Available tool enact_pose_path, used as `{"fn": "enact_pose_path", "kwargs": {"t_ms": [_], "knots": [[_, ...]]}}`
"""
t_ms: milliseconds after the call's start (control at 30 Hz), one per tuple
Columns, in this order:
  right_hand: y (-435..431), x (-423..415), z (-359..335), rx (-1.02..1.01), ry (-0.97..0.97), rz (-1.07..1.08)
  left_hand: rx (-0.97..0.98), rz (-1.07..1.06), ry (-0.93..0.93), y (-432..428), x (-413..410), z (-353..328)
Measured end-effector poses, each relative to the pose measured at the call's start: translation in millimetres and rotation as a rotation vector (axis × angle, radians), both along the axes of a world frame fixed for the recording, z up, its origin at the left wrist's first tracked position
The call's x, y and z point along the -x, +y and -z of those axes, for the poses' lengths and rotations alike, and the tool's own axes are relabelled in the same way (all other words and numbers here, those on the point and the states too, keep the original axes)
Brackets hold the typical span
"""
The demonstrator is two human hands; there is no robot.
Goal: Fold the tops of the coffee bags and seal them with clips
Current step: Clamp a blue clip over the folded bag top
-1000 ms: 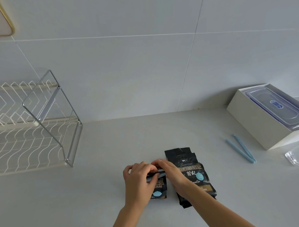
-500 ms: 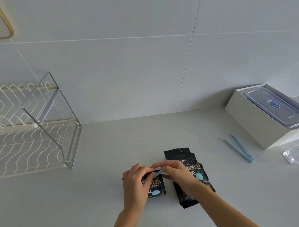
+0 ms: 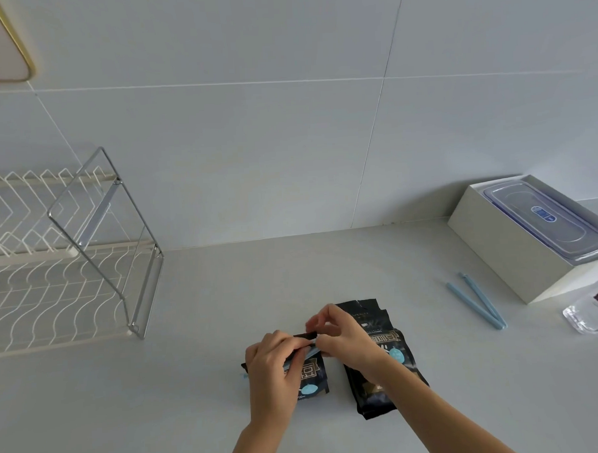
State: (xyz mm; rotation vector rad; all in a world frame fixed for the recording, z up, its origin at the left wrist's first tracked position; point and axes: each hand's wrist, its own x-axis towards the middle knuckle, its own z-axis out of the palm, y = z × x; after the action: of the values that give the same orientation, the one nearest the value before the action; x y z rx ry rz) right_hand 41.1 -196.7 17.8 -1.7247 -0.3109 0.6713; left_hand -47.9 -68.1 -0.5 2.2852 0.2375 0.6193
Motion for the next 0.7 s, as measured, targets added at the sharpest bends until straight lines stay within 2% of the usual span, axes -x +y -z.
{"fn": "enact_pose_path", "kwargs": {"t_ms": [367, 567, 700], "knots": [[-6.6, 2.0, 10.3, 0.032, 0.051, 0.096, 0.025, -0.009, -0.058, 6.1, -3.2, -17.0], [-2.9, -5.3, 4.0, 0.150, -0.121, -0.006, 0.079, 0.049, -0.010, 9.9, -2.8, -8.0], [-2.9, -4.0, 8.3, 0.177, -0.206, -0.108, 0.012, 0.108, 0.063, 6.8, -3.9, -8.2]]}}
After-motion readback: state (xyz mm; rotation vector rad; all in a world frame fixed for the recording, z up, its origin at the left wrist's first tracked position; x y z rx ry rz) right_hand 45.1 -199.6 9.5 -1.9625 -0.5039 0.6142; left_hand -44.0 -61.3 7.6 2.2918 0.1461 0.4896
